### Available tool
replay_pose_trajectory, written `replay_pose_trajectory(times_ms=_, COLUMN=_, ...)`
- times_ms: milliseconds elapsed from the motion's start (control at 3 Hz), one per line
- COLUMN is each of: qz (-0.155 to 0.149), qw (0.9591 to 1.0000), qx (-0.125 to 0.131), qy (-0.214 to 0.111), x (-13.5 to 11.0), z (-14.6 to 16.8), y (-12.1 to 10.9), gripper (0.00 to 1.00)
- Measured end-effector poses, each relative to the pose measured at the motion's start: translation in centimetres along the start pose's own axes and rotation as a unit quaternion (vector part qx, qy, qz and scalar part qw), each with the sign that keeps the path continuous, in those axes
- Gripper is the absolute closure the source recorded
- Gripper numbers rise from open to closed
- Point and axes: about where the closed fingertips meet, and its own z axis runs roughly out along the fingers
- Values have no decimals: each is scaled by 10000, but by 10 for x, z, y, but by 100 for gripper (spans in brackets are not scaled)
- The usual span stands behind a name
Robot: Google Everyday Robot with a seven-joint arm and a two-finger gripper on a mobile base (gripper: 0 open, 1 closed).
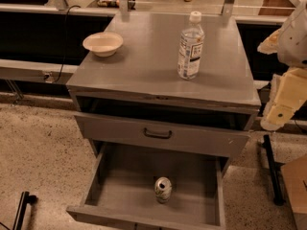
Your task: Pick 7up can from middle drawer and place on counter
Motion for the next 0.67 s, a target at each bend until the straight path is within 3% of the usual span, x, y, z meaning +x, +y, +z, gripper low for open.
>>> replay_pose_trajectory(times_ms=333, qz=18, qw=10000, qx=17, qy=1, x=0, z=-1, y=-1, gripper=0)
replay_pose_trajectory(times_ms=667, qz=155, qw=9991, qx=-180, qy=-352, x=-10, z=28, y=7, gripper=0)
